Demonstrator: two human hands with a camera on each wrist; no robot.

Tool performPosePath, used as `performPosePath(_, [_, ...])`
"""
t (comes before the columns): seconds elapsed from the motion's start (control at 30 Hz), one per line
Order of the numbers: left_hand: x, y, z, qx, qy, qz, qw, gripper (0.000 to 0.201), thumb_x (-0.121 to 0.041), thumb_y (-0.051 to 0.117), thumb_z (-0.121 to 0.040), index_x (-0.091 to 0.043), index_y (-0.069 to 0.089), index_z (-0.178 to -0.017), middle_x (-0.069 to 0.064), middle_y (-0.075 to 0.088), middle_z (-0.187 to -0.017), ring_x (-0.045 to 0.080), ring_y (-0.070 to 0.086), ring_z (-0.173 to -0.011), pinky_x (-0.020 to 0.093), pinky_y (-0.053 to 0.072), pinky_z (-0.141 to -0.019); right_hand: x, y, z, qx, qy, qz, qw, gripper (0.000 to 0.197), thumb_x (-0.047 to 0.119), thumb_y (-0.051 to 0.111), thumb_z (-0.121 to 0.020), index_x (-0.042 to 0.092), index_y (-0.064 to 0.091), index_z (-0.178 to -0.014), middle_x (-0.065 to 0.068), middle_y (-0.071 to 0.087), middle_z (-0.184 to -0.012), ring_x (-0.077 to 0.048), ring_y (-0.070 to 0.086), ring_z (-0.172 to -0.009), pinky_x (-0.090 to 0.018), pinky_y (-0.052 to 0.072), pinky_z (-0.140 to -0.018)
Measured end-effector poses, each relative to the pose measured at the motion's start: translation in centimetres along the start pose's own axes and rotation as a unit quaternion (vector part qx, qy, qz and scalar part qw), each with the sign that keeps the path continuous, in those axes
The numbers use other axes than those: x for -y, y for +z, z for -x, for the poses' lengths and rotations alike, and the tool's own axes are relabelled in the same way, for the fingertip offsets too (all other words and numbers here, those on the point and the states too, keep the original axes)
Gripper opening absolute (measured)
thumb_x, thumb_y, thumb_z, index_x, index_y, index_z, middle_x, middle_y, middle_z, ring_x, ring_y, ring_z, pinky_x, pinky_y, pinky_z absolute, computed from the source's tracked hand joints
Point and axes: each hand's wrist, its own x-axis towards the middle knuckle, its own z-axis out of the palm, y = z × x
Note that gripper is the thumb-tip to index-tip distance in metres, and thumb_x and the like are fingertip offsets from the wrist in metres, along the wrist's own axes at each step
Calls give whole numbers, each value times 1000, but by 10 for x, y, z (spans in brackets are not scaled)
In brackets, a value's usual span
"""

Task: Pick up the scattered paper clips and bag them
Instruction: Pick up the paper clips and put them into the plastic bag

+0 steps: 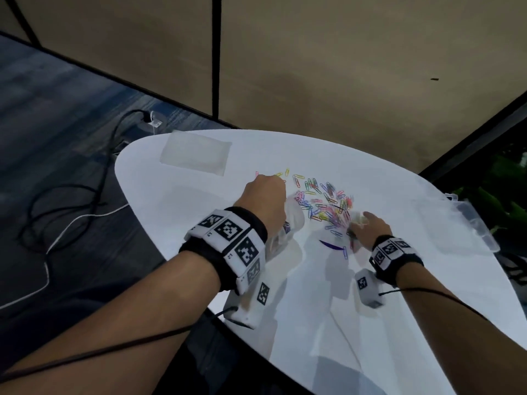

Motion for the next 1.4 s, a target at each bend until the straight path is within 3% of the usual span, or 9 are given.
performPosePath(0.13, [4, 1, -2, -11, -3, -13, 1000, 27, -3, 51, -94, -6, 67, -116, 13, 65, -118, 30, 65, -107, 32, 53, -87, 27, 28, -11, -15, -63, 5, 998, 79, 62, 42, -87, 18, 27, -150, -12, 35, -153, -35, 38, -136, -47, 35, -111])
performPosePath(0.23, [3, 0, -4, -11, 0, -14, 1000, 26, -2, 53, -92, -5, 70, -112, 13, 68, -113, 30, 67, -101, 33, 56, -88, 57, 33, -3, -19, -150, 93, 984, 55, 38, 48, -93, 19, 41, -144, -8, 40, -151, -31, 44, -133, -38, 38, -110])
performPosePath(0.37, [1, 3, -5, -6, 5, -19, 1000, 26, 0, 54, -91, -3, 73, -109, 14, 70, -110, 30, 68, -99, 32, 56, -85, 74, 34, 7, -54, -167, 180, 968, 28, 6, 49, -90, 8, 68, -111, -14, 68, -109, -29, 65, -100, -32, 53, -86])
performPosePath(0.47, [0, 3, -4, -6, 9, -21, 1000, 26, 1, 54, -91, -4, 74, -107, 15, 71, -109, 30, 69, -96, 33, 58, -86, 67, 26, 10, -56, -172, 195, 964, 21, 6, 56, -85, 10, 73, -97, -11, 71, -97, -27, 68, -89, -29, 56, -80])
performPosePath(0.67, [1, 1, -3, -12, 4, -14, 1000, 28, 0, 55, -91, -8, 74, -110, 13, 70, -114, 30, 66, -106, 32, 55, -91, 31, 1, 2, -55, -54, -106, 991, 5, 22, 79, -76, 18, 80, -79, -1, 77, -80, -18, 71, -79, -24, 55, -82])
performPosePath(0.87, [-5, 5, -5, 2, -8, 3, 1000, 27, -2, 54, -93, -7, 73, -111, 13, 70, -113, 29, 68, -100, 31, 56, -87, 38, -42, 36, 102, 2, -524, 845, 11, 0, 75, -80, -6, 73, -89, -22, 72, -92, -20, 73, -69, -26, 61, -71])
performPosePath(1.03, [-10, 11, -6, -1, -8, -4, 1000, 24, -4, 51, -92, -6, 74, -101, 13, 70, -108, 31, 65, -101, 32, 54, -86, 70, -62, 90, 260, -63, -568, 779, 17, 4, 63, -90, -6, 68, -102, -9, 73, -92, -14, 71, -85, -17, 57, -73])
performPosePath(1.27, [-19, 17, -3, 3, 1, -7, 1000, 25, -9, 54, -91, -11, 76, -101, 9, 71, -106, 30, 66, -100, 35, 56, -89, 100, -25, 129, 226, -107, -471, 846, 9, -10, 66, -82, -4, 72, -84, -26, 69, -91, -24, 68, -73, -29, 60, -81])
performPosePath(1.4, [-18, 18, -4, 16, 3, 2, 1000, 25, -6, 53, -88, -10, 77, -88, 12, 70, -91, 32, 68, -89, 36, 58, -81, 112, -14, 133, 165, -132, -391, 896, 18, -4, 63, -72, 7, 76, -70, -27, 69, -80, -27, 65, -73, -51, 57, -87])
